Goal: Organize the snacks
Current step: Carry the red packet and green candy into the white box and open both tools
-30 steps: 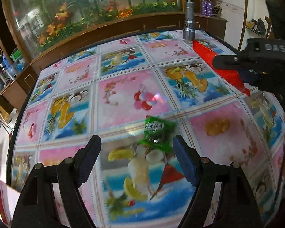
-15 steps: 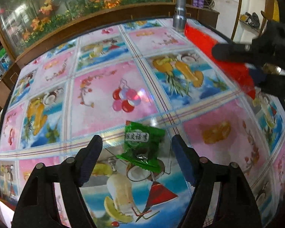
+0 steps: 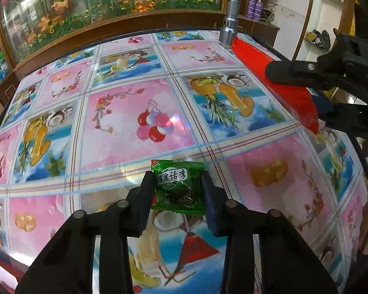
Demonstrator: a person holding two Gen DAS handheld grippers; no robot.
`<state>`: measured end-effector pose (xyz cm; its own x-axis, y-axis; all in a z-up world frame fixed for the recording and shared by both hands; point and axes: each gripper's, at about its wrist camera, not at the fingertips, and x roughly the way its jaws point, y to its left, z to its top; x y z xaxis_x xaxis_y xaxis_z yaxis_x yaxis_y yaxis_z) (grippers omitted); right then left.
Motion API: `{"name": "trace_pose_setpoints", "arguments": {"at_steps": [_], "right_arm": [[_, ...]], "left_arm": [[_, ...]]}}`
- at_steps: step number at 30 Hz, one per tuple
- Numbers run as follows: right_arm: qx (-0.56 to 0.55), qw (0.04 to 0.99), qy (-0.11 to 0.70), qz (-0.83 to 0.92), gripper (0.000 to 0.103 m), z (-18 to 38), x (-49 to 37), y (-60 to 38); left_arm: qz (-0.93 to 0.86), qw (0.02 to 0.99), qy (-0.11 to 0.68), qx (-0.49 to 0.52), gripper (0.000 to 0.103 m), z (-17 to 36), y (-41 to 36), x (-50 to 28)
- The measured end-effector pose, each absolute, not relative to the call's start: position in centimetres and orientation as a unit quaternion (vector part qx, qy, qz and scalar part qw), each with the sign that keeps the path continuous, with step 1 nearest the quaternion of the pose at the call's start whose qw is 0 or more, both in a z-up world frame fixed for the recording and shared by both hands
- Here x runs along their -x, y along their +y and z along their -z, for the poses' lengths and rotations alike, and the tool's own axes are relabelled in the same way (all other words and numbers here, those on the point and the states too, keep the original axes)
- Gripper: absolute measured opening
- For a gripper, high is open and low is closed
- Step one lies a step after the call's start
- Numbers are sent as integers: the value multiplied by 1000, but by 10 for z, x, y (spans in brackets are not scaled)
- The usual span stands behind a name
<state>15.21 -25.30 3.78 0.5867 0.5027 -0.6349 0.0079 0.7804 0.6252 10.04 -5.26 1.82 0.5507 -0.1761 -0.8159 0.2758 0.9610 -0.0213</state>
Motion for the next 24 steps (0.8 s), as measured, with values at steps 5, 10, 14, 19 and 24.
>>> {"name": "trace_pose_setpoints", "arguments": {"at_steps": [5, 10, 14, 19, 24], "right_arm": [[-303, 836, 428, -162, 47, -41, -152, -251], [-301, 835, 427, -173, 47, -44, -151, -245], [-304, 830, 427, -193, 47, -42, -149, -237], [-307, 820, 425, -232, 47, -45, -141, -220], [-289, 824, 409, -266, 47, -53, -109, -196]], "left_arm": [[109, 885, 451, -48, 34, -28, -40, -79], [93, 901, 422, -38, 34, -54, -17, -37], [76, 915, 394, -27, 34, -78, 8, 5], [67, 926, 372, 1, 35, -104, 38, 55], [74, 929, 363, 14, 35, -117, 56, 97]]}}
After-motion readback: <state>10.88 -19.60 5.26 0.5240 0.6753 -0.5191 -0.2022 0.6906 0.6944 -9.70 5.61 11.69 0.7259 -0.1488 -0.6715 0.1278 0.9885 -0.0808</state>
